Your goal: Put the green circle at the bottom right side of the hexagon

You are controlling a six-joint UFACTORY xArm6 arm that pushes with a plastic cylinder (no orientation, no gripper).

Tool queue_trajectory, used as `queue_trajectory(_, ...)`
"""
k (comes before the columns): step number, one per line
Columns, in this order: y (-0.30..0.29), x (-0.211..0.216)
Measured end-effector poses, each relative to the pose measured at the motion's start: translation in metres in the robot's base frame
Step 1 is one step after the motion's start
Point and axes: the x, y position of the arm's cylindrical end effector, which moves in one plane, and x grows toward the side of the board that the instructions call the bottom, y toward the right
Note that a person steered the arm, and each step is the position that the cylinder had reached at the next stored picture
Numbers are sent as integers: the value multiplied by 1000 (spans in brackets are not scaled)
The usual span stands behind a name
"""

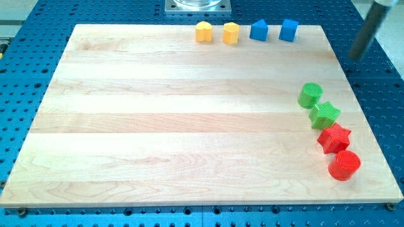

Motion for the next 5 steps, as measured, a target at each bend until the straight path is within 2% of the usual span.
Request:
queue_trajectory(1,-7,93)
queue_trajectory(2,-44,104)
queue_trajectory(3,-134,104)
queue_trajectory(5,-152,108)
